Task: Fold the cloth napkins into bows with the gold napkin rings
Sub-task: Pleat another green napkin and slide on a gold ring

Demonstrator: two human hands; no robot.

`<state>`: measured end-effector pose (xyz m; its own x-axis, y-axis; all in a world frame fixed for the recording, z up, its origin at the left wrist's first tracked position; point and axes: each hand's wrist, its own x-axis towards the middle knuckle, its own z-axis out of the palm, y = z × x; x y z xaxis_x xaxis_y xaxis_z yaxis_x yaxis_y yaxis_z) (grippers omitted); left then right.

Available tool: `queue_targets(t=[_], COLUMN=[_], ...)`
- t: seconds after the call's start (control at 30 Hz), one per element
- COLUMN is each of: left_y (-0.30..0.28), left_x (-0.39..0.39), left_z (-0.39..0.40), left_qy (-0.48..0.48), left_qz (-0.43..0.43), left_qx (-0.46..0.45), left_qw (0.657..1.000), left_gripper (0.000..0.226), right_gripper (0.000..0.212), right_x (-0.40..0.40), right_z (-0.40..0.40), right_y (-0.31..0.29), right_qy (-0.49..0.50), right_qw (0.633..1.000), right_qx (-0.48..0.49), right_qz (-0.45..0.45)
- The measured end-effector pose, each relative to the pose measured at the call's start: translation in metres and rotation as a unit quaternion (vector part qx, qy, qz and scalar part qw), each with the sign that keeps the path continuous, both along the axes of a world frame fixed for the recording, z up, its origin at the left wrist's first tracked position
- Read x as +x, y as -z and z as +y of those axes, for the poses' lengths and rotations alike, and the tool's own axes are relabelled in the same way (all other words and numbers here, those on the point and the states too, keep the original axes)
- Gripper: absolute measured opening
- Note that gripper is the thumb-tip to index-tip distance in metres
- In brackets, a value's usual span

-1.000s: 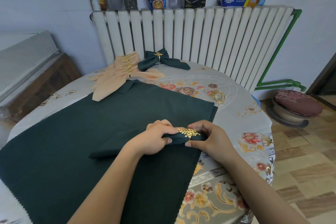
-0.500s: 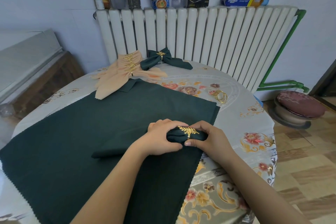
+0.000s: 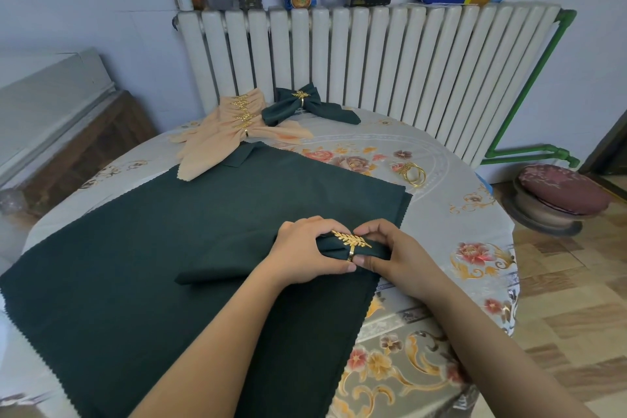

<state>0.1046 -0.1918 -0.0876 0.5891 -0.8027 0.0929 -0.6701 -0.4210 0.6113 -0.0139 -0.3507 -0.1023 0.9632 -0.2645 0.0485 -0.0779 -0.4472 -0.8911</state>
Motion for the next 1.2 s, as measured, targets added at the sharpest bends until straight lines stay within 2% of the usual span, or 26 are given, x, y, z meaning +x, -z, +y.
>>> queue_targets(t=[0.13,0.33,0.73,0.9,1.1,1.17,1.2], left_y=[-0.003,-0.007,-0.011,-0.01,-0.016,-0.02,-0.021], left_x=[0.002,0.004,0.006,0.017,0.009,0.008,0.011], left_z=[0.002,0.002,0.006,0.019,0.024,0.027,0.031], left_qy=[0.0,0.016,-0.001,-0.018,-0.024,-0.026,-0.031], left_qz=[0.04,0.092,0.085,0.054,0.001,0.001,0.006], left_qx=[-0.004,0.006,0.018,0.04,0.058,0.065,0.072], left_qw=[0.999,0.996,0.996,0.998,0.998,0.998,0.997], left_gripper=[0.037,0.042,0.037,0.038,0.049,0.064,0.07], right_gripper=[0.044,0.038,0.035,0.036,0.045,0.049,0.051], right_x=[-0.003,-0.003,0.0,0.001,-0.002,-0.003,-0.002], right_z=[0.001,0.004,0.003,0.0,-0.001,0.001,0.002], right_y=[-0.002,-0.002,-0.001,0.0,0.001,0.003,0.004], right_qy=[-0.009,0.017,0.03,0.037,0.039,0.027,0.028], right_qw=[1.0,1.0,0.998,0.998,0.999,0.994,0.984], right_qx=[-0.003,0.008,0.055,0.052,-0.031,-0.101,-0.171], right_qz=[0.002,-0.019,-0.018,-0.026,-0.016,-0.026,-0.049])
